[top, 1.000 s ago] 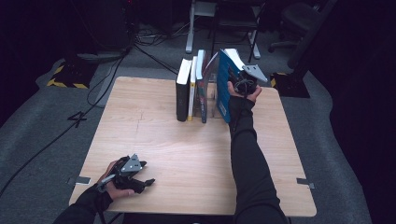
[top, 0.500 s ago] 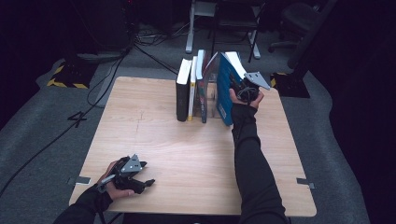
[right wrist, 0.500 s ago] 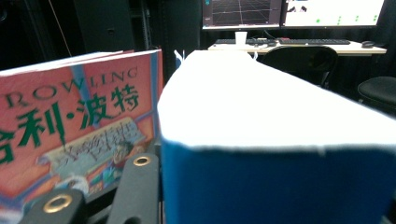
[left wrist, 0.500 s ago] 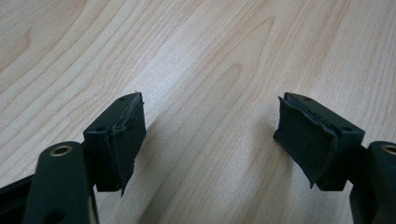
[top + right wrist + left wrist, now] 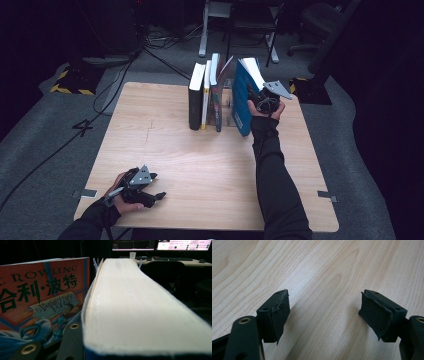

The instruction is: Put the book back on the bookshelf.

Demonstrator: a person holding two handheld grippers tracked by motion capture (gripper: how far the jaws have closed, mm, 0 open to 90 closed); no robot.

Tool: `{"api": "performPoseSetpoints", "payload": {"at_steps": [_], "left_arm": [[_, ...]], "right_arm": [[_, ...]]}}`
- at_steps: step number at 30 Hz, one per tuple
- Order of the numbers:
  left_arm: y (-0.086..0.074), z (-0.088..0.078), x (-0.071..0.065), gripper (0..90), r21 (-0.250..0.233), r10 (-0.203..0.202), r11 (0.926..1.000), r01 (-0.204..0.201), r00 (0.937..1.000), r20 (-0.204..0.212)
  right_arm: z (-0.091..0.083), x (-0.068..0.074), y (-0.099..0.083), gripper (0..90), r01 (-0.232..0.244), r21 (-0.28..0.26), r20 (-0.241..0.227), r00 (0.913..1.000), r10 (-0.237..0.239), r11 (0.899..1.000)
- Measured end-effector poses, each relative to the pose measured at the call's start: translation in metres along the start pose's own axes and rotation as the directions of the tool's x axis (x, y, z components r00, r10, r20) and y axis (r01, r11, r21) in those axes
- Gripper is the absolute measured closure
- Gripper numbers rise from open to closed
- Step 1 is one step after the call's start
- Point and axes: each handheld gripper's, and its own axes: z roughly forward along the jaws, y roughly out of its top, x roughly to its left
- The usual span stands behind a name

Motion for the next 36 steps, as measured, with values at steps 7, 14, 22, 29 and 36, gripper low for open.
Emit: {"api": "performPoseSetpoints", "payload": {"at_steps": [7, 14, 22, 29, 36], "left_arm": [[0.0, 0.0, 0.0, 23.7, 0.0, 0.0, 1.0, 0.0, 1.0, 0.0], [0.0, 0.0, 0.0, 23.6, 0.0, 0.001, 1.0, -0.001, 1.0, 0.0], [0.0, 0.0, 0.0, 23.4, 0.001, -0.002, 1.0, 0.002, 1.0, 0.001], [0.0, 0.0, 0.0, 23.4, 0.001, -0.001, 1.0, 0.001, 1.0, 0.002], [0.0, 0.0, 0.0, 23.4, 0.001, -0.001, 1.0, 0.001, 1.0, 0.002]], "right_arm": [[-0.022, -0.01, -0.006, 45.0, 0.006, 0.046, -0.062, 0.9981, -0.003, 0.999], [-0.05, -0.018, -0.025, 40.5, 0.049, 0.071, -0.128, 0.9911, -0.039, 0.996], [-0.058, -0.017, -0.072, 42.7, 0.115, 0.176, -0.198, 0.977, -0.08, 0.978], [-0.042, -0.015, -0.102, 57.8, 0.105, 0.248, -0.167, 0.9839, -0.064, 0.963], [-0.032, -0.009, -0.107, 60.3, 0.066, 0.245, -0.113, 0.9928, -0.039, 0.967]]}}
